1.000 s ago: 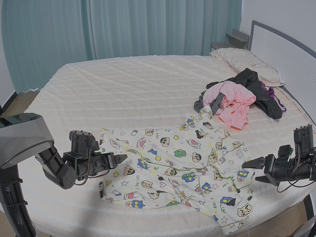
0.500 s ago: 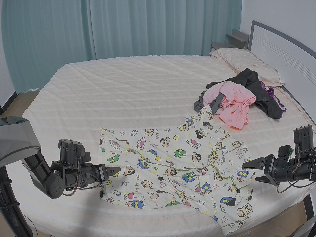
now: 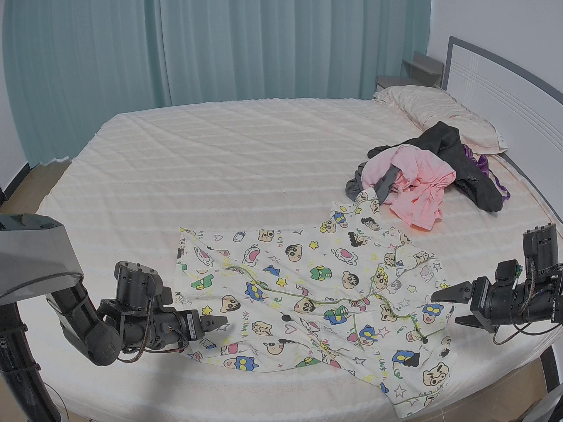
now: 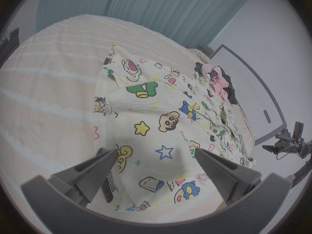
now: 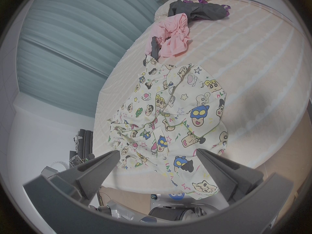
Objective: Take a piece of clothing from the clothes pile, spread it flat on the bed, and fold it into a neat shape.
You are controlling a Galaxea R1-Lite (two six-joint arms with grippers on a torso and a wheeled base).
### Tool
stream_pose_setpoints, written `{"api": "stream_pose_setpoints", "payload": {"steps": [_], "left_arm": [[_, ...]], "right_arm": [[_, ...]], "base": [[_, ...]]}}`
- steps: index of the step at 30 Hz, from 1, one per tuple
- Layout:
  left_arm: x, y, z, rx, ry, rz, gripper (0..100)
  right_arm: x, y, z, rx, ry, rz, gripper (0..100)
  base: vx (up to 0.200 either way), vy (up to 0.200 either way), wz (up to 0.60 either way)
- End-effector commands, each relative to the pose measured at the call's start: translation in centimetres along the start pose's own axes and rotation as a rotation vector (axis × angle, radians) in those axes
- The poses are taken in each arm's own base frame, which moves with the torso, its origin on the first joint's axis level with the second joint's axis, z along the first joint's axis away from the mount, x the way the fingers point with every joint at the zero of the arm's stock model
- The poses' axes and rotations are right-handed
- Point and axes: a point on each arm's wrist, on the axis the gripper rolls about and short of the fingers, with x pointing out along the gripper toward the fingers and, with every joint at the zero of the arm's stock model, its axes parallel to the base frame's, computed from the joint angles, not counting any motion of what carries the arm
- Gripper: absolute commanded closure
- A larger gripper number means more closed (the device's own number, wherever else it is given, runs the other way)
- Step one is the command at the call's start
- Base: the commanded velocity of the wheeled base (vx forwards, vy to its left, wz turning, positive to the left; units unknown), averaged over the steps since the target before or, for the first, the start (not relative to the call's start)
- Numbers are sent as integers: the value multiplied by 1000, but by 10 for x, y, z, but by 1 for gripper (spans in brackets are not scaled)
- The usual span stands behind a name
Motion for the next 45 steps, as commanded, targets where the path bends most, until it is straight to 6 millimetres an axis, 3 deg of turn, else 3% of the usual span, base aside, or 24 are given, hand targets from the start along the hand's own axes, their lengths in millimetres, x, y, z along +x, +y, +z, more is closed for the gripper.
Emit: {"api": "stream_pose_setpoints", "payload": {"steps": [1,17,29,30,36,45], "left_arm": [[4,-4,-6,1,25,-6,0],[-6,3,-20,-9,69,23,0],[16,3,-14,-8,64,25,0],[16,3,-14,-9,62,25,100],[12,2,-10,-41,34,23,100],[-4,-10,18,-44,-122,-12,100]], "right_arm": [[-1,0,0,0,-1,1,0],[0,0,0,0,-1,1,0],[0,0,0,1,1,-1,0],[0,0,0,1,1,-1,0],[0,0,0,0,1,1,0],[0,0,1,0,-1,1,0]], "base": [[0,0,0],[0,0,0],[0,0,0],[0,0,0],[0,0,0],[0,0,0]]}}
